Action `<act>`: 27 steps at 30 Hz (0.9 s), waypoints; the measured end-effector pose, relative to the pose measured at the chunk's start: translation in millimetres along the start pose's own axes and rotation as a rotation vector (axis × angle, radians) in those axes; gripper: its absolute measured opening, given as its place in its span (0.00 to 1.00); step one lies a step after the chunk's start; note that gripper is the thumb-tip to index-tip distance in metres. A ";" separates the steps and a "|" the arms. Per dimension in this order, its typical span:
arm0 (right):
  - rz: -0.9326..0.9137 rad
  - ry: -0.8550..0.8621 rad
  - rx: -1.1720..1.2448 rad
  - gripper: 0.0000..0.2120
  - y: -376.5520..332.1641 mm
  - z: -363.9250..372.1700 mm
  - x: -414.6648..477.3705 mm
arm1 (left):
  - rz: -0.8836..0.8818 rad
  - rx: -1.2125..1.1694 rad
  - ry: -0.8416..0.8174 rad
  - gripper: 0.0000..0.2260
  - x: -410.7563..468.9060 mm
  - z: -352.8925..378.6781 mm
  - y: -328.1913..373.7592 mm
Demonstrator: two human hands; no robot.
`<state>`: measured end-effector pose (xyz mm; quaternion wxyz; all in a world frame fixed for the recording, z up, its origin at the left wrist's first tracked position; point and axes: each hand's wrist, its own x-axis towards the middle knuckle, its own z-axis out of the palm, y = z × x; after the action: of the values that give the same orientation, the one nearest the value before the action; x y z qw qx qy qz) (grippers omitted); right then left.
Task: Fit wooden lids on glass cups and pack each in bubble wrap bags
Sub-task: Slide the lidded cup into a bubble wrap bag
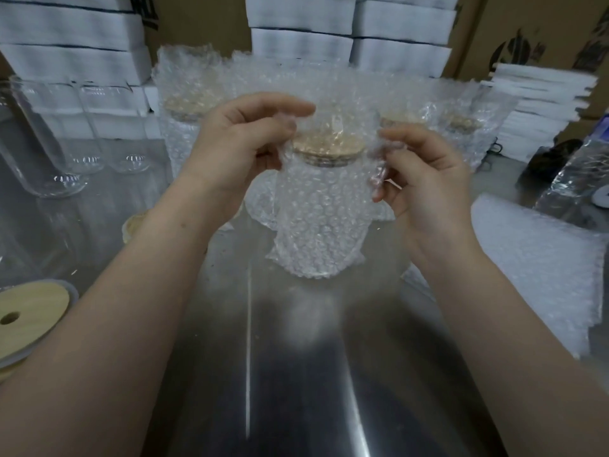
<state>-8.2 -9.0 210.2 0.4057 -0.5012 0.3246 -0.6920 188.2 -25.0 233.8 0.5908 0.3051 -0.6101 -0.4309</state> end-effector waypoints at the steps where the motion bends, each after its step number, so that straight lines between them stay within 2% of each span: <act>1: 0.019 0.001 0.017 0.20 0.3 -0.5 0.1 | -0.029 -0.005 -0.031 0.13 0.6 -1.2 1.2; 7: 0.046 0.026 0.046 0.18 1.2 1.6 -0.2 | -0.180 0.065 -0.174 0.20 3.1 -12.6 12.2; 12: -0.199 0.062 -0.330 0.17 5.8 6.2 -7.0 | -0.304 0.283 -0.221 0.07 4.0 -23.6 35.5; 14: -0.268 0.078 -0.472 0.14 7.1 8.4 -11.2 | -0.330 0.328 -0.214 0.07 3.6 -25.5 41.6; 16: -0.263 0.068 -0.575 0.04 5.7 11.3 -14.3 | -0.357 0.341 -0.197 0.11 2.7 -24.5 45.9; 17: -0.227 0.052 -0.628 0.06 4.5 12.8 -14.8 | -0.370 0.337 -0.181 0.11 2.2 -22.9 47.0; 21: -0.049 -0.107 -0.816 0.35 8.2 18.6 -19.8 | -0.403 0.306 -0.096 0.05 1.5 -11.4 47.5; 23: -0.007 -0.128 -0.823 0.47 15.5 21.3 -23.7 | -0.404 0.292 -0.100 0.06 1.4 -6.0 47.9; 25: -0.016 -0.049 -0.783 0.50 19.8 22.5 -23.4 | -0.391 0.279 -0.135 0.07 1.1 0.0 49.1; 27: -0.057 0.053 -0.773 0.48 20.9 20.8 -20.2 | -0.374 0.271 -0.183 0.07 -0.5 6.7 50.9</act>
<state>20.1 -1.6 189.7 0.1591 -0.6079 0.5577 -0.5424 188.6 -1.0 279.1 0.3967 0.4488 -0.6461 -0.4729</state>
